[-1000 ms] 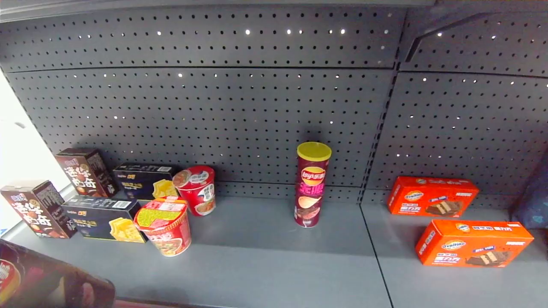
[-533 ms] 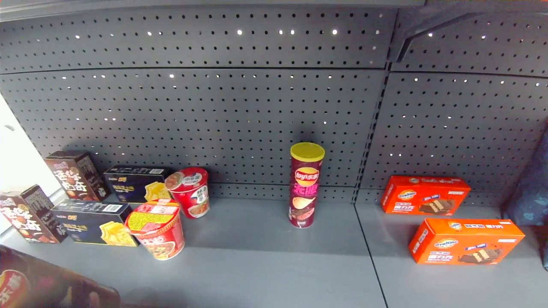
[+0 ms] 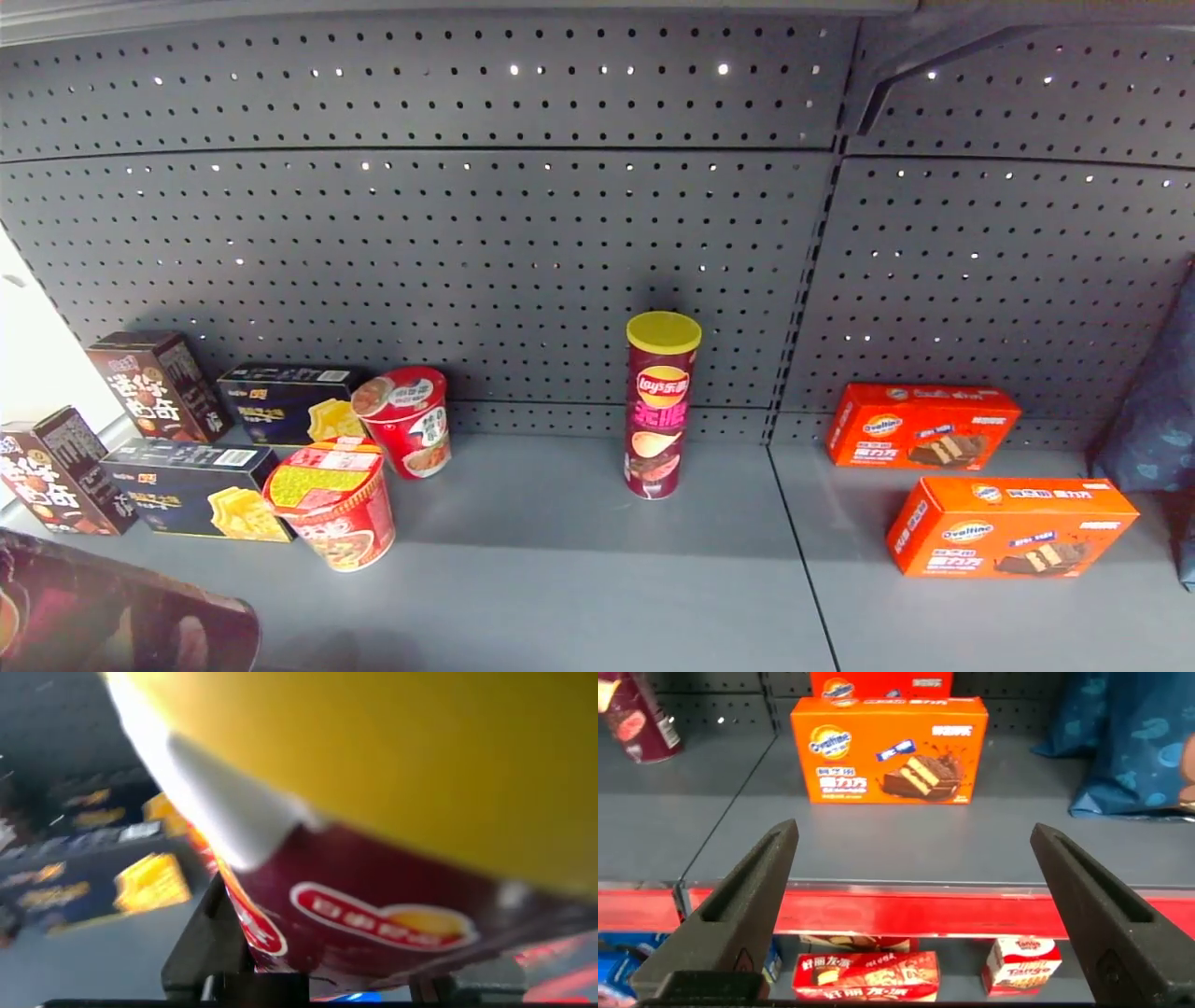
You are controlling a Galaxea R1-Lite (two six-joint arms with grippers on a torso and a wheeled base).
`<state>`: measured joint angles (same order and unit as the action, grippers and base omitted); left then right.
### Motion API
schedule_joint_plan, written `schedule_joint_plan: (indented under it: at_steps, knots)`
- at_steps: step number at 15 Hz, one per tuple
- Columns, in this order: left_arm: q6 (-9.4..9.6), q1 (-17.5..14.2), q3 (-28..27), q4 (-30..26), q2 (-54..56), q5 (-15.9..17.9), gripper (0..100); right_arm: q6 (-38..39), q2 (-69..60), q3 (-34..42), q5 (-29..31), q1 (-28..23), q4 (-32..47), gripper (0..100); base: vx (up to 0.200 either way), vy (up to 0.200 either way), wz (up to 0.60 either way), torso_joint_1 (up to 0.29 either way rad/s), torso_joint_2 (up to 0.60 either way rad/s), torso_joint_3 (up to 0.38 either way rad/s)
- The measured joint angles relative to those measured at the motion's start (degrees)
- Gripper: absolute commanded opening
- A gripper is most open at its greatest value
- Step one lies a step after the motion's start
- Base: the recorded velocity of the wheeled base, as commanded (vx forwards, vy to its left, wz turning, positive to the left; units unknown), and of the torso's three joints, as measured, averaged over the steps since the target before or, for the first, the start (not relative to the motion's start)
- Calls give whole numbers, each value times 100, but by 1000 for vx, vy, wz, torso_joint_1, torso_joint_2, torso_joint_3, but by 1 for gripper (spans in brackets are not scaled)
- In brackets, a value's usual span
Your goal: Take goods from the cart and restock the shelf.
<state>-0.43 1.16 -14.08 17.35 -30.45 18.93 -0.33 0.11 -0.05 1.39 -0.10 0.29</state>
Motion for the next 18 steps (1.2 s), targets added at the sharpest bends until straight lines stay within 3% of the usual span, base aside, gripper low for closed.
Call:
schedule_joint_plan:
  at_steps: [3, 5, 7, 10, 13, 16, 18]
  knots:
    - [162, 443, -113, -774, 422, 83, 0, -78, 11, -113, 17, 0, -11, 100, 0, 0, 0, 0, 0, 0]
    - [354, 518, -133, -1242, 691, 94, 0, -60, 302, -797, -139, 39, 4, 100, 0, 0, 0, 0, 0, 0]
    - [422, 529, -171, -1295, 877, 33, 0, -108, 1135, -1701, -636, 167, 66, 100, 0, 0, 0, 0, 0, 0]
    - [414, 484, -435, -1742, 1097, -57, 0, -380, 3082, -2762, -1520, 900, -48, 100, 0, 0, 0, 0, 0, 0]
    - [344, 495, -603, -1944, 1136, -5, 0, -377, 4702, -3057, -1994, 2065, -1033, 100, 0, 0, 0, 0, 0, 0]
    - [118, 592, -645, -1882, 920, 33, 0, -374, 6210, -3093, -2091, 2528, -1986, 100, 0, 0, 0, 0, 0, 0]
    - [74, 650, -667, -1876, 785, 37, 0, -385, 7114, -3277, -2137, 2672, -2317, 100, 0, 0, 0, 0, 0, 0]
